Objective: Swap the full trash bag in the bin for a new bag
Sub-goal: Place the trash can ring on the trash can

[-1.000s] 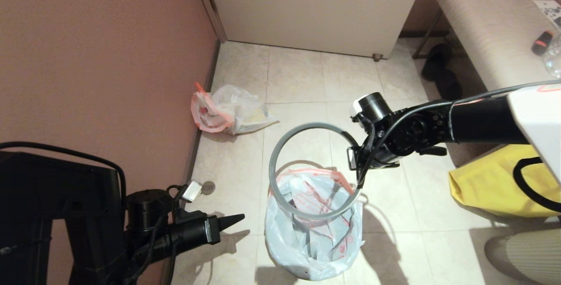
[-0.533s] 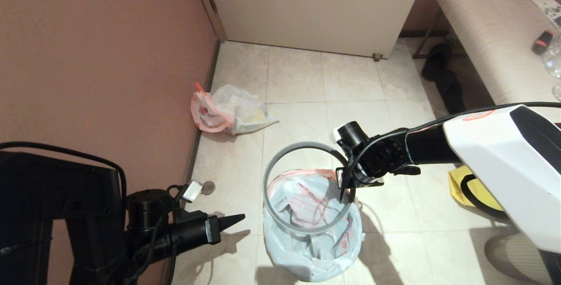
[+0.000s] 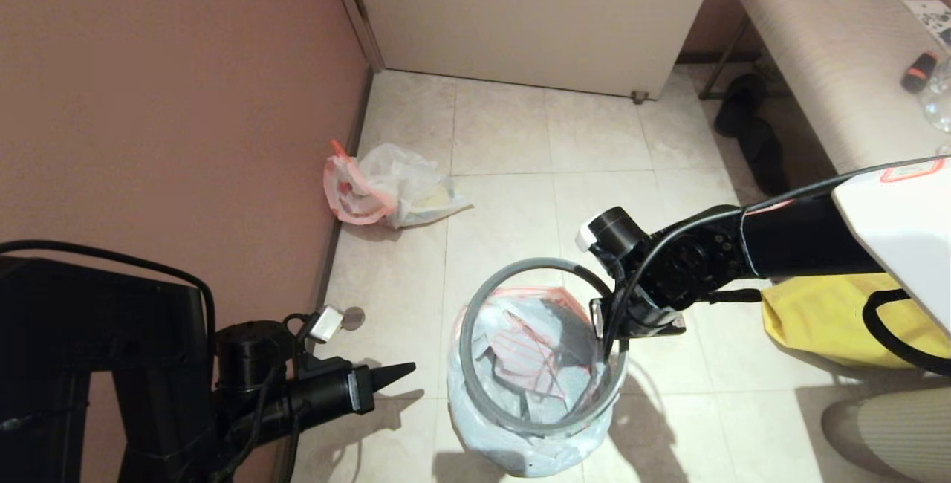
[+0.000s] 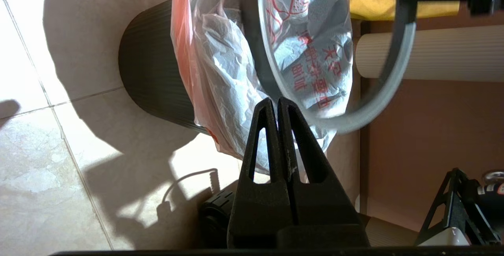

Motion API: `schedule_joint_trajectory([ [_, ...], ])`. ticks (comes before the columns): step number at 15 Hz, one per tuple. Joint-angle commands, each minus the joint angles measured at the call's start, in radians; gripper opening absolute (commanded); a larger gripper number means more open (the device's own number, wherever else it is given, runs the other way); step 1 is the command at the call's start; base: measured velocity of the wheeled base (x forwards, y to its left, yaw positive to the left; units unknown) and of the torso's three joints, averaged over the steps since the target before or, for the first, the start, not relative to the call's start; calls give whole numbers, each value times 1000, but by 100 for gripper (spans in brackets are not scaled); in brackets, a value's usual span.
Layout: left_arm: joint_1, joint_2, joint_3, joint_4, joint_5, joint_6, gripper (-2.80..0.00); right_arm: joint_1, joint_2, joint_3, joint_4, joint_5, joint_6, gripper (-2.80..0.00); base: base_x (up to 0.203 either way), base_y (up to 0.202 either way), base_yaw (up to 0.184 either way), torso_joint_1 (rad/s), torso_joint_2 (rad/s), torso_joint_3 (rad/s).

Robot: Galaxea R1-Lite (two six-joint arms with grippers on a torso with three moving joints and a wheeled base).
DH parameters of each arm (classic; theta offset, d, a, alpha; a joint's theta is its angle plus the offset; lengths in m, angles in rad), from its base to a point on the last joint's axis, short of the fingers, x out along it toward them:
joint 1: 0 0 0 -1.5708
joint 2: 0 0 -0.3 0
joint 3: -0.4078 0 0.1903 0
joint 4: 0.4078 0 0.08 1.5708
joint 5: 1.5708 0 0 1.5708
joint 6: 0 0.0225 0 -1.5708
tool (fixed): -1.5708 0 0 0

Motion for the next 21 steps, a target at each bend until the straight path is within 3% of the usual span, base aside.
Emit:
schedule_joint_trajectory([
  [1,0,2,-2,-48,-4,-2,-280,10,-38,64,7,4,38,-280,0,0,0,0,0,0],
  [4,2,2,-3,-48,-4,-2,-280,32,-27,86,6,46,48,-280,0,0,0,0,0,0],
  [8,2,4,-5,-48,-2,-2,-280,54,58,85,-41,45,48,-280,0,0,0,0,0,0],
  [14,5,4,-5,-48,-2,-2,-280,13,162,84,-188,43,44,-280,0,0,0,0,0,0],
  [21,5,5,-5,-48,-2,-2,-280,7,94,86,-194,46,41,-280,0,0,0,0,0,0],
])
